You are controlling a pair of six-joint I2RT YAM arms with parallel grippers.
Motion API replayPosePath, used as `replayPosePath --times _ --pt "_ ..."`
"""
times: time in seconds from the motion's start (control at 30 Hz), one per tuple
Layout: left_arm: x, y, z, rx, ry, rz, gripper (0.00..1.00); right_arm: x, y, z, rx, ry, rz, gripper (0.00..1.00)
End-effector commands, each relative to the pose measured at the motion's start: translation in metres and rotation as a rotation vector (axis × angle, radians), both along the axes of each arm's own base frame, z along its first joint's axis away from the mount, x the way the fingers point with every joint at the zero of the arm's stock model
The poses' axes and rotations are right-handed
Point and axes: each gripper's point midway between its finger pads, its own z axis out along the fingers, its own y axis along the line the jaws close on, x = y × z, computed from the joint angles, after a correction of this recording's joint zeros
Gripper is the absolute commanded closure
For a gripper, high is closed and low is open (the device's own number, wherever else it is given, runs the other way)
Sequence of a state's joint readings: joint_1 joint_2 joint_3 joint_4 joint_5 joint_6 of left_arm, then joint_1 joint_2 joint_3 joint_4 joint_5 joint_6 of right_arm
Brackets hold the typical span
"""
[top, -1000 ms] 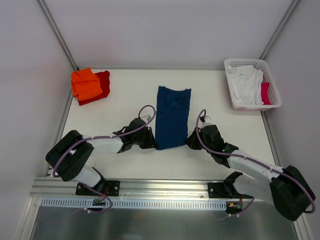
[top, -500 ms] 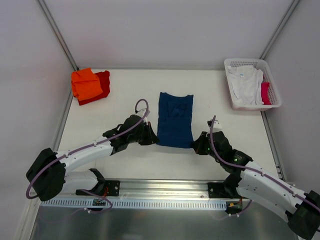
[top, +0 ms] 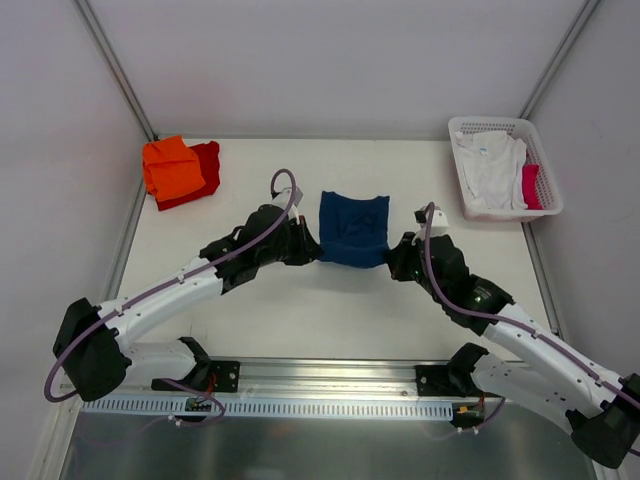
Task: Fold and stack the t-shirts
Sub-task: Fold the long partially folded tshirt into a neat square
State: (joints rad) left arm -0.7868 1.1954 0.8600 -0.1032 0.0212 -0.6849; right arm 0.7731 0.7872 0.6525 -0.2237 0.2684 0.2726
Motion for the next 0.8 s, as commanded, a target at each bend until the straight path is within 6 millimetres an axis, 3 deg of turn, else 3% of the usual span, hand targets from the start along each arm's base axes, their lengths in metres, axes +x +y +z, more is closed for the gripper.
replayPosePath --times 0.0,0.23,0.33,0.6,0.77 --pt "0.016 -0.005 0.028 0.025 -0.101 -0.002 1.00 0.017 -0.004 0.034 -0.040 -0.099 -0.030 1.00" --pt "0.029 -0.012 0.069 0.003 -0.183 -0.006 1.00 0.028 -0.004 0.067 -0.051 -0.167 -0.029 1.00" --pt "0.029 -0.013 0.075 0.001 -0.190 -0.010 1.00 0.029 -0.004 0.072 -0.045 -0.176 -0.031 1.00" --pt "0.041 -0.015 0.068 0.027 -0.180 -0.002 1.00 0.037 -0.007 0.069 -0.064 -0.167 -0.051 1.00" --pt "0.058 -0.021 0.060 0.046 -0.160 -0.006 1.00 0.054 -0.010 0.062 -0.078 -0.146 -0.070 1.00"
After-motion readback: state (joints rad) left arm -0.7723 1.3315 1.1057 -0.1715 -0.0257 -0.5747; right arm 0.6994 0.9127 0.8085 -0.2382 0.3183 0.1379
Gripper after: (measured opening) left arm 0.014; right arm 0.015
